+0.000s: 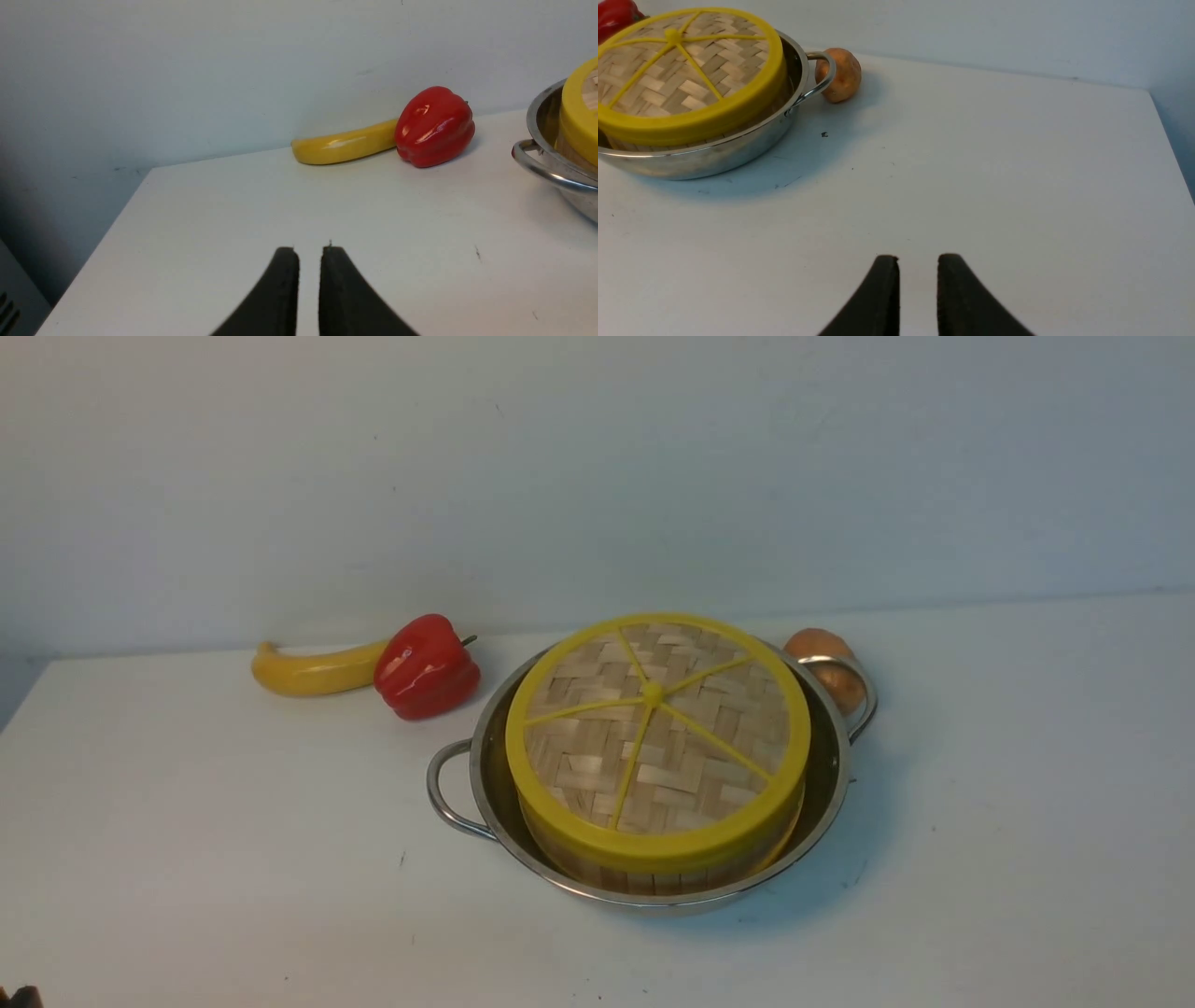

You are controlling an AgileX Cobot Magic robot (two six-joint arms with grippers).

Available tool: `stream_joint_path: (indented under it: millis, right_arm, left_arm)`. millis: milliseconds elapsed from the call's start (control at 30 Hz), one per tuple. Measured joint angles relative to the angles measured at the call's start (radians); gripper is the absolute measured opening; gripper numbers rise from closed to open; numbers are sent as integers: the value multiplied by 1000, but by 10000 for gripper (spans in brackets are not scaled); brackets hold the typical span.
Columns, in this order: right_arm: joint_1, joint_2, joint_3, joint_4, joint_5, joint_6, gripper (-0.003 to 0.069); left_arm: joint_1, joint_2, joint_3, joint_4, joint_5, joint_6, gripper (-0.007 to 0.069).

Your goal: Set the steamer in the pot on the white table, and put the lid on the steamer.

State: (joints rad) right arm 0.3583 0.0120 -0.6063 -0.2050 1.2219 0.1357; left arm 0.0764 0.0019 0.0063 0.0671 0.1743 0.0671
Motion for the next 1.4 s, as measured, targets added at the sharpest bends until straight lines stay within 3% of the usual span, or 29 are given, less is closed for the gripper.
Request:
stream_joint_path:
  millis: [400, 533, 633, 733, 933, 1200, 1400]
  right_arm:
    - [0, 0, 0, -5, -25, 1, 167]
    - [-23, 0, 9, -10, -246, 7, 172]
    - [-133, 0, 54, -16, -562, 26, 180]
    - [-251, 1, 152, 9, -751, 51, 187]
    - [-371, 3, 354, 70, -842, 60, 199]
    - [-389, 3, 580, 73, -964, 61, 217]
    - [-389, -1, 614, 76, -1052, 64, 230]
  left_arm:
    - [0, 0, 0, -3, 1, 0, 83]
    - [0, 0, 0, -3, 1, 0, 83]
    - [0, 0, 0, -3, 1, 0, 83]
    - [0, 0, 0, -3, 1, 0, 83]
    - [0, -2, 0, -3, 2, 0, 94]
    - [0, -2, 0, -3, 2, 0, 116]
    - [0, -2, 0, -3, 2, 0, 125]
